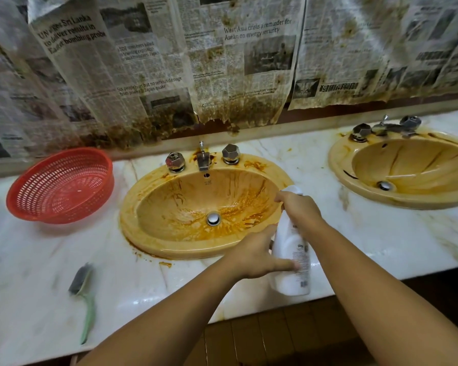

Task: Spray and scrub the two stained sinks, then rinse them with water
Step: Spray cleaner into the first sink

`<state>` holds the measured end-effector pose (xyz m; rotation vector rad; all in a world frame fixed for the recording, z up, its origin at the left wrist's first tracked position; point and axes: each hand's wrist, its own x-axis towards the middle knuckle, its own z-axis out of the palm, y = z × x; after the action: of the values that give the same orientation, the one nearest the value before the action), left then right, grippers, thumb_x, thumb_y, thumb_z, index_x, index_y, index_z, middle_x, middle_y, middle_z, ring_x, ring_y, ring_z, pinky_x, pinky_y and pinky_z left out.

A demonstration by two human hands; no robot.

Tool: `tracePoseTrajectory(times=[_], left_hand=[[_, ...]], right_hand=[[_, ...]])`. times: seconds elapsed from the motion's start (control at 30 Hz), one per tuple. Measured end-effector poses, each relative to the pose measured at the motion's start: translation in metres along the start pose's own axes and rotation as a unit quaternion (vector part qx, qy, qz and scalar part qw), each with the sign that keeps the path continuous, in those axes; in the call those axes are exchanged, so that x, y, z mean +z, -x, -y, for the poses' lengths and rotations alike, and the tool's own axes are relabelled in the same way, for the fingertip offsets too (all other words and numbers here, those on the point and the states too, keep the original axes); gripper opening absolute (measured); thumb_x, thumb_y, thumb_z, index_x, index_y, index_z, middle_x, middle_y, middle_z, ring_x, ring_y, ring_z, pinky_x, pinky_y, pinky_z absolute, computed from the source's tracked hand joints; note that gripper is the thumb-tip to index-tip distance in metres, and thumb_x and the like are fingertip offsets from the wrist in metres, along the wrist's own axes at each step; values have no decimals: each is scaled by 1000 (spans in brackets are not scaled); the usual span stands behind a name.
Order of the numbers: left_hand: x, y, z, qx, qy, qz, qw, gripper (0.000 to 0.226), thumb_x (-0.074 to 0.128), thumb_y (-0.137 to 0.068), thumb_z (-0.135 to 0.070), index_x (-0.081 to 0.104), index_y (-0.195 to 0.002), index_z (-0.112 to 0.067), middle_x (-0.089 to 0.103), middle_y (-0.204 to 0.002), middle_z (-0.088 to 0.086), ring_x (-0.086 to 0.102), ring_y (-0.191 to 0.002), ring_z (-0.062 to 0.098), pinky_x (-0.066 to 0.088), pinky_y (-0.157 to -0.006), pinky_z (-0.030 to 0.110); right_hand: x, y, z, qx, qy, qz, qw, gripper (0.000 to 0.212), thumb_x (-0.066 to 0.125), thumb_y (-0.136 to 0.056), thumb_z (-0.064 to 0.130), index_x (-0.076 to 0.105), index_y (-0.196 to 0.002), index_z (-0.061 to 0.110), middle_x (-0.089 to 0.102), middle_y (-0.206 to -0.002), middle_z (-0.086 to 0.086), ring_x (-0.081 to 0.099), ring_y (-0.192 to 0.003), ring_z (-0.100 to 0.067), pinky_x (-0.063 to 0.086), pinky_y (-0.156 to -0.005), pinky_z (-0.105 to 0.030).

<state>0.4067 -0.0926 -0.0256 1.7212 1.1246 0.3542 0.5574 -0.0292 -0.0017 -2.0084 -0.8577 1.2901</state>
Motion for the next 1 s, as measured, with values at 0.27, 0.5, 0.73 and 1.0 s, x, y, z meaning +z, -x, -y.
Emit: tracePoseTrajectory(times=[0.27, 0.5, 0.73, 1.0], left_hand=[[4, 7, 0, -14, 93, 10, 995, 78, 88, -76, -45, 48, -143, -43, 71, -118, -14, 71, -103, 9, 65, -78, 40], [-2, -3, 12, -22, 58, -31, 998, 65, 84, -75, -50, 58, -134, -39, 71, -121, -17, 65, -112, 1, 58, -95, 42], [-8, -16, 10, -26, 143, -21, 989, 61, 86, -81, -34, 58, -135, -42, 72, -122, -18, 66, -115, 1, 57, -98, 43], [-11, -39, 10, -47, 243, 33, 968, 59, 84, -85, -19, 59, -138, -31, 72, -126, -7, 65, -121, 8, 59, -95, 48]], right_hand=[[3, -5, 4, 11, 26, 69, 997, 24, 72, -59, 36, 64, -58, 14, 65, -66, -11, 64, -63, -30, 52, -70, -40], [13, -11, 8, -25, 9, 19, 999, 27, 71, -61, 40, 70, -66, 14, 74, -72, -10, 73, -69, -30, 61, -81, -49], [16, -33, 26, -12, 84, 39, 996, 65, 71, -52, 52, 70, -103, 11, 75, -93, -13, 68, -67, -32, 53, -61, -37], [10, -56, 36, -24, 148, 44, 988, 33, 72, -69, 43, 73, -72, 11, 75, -73, -10, 66, -60, -29, 56, -67, -41]])
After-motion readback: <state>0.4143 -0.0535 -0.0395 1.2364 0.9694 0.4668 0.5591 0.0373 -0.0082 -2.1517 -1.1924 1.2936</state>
